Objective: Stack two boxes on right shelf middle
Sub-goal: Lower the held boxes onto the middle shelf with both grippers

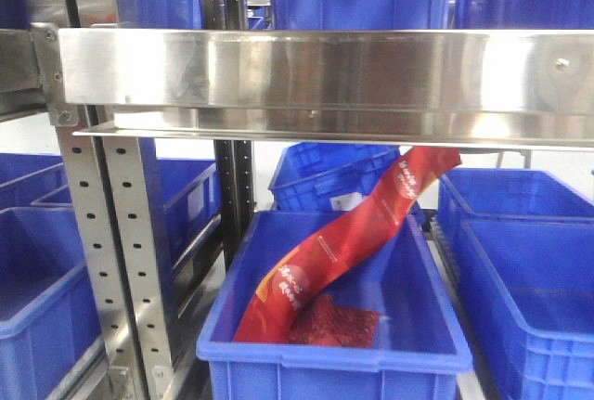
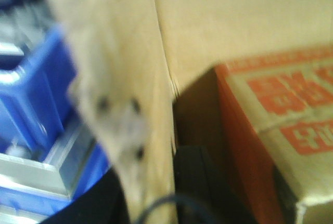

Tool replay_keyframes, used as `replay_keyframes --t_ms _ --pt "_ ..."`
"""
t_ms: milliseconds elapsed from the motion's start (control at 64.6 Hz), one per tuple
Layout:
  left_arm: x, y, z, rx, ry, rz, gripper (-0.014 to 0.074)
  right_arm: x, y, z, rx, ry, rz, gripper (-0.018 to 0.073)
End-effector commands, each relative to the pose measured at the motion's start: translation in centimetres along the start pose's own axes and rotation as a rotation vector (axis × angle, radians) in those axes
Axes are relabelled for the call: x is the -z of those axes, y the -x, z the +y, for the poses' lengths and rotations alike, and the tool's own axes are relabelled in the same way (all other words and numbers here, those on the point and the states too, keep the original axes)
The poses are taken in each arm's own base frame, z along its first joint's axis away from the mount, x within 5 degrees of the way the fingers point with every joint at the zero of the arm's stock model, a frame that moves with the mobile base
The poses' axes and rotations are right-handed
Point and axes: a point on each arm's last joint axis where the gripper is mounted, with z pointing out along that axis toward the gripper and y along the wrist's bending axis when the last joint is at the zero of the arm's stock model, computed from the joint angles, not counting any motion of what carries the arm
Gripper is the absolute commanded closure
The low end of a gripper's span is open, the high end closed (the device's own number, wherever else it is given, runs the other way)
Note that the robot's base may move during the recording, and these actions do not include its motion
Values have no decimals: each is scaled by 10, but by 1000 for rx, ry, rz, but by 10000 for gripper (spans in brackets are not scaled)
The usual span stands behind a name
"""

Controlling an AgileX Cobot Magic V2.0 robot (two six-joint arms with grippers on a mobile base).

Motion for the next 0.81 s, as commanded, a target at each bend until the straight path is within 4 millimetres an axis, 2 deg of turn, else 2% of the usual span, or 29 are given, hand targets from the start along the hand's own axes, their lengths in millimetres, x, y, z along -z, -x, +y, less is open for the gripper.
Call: replay_keyframes --t_ms 0,790 --pt "-5 18 0 -45 9 -190 708 11 14 -5 0 -7 -61 713" --pt "-4 19 1 -53 23 -200 708 11 14 -5 0 -7 -61 713"
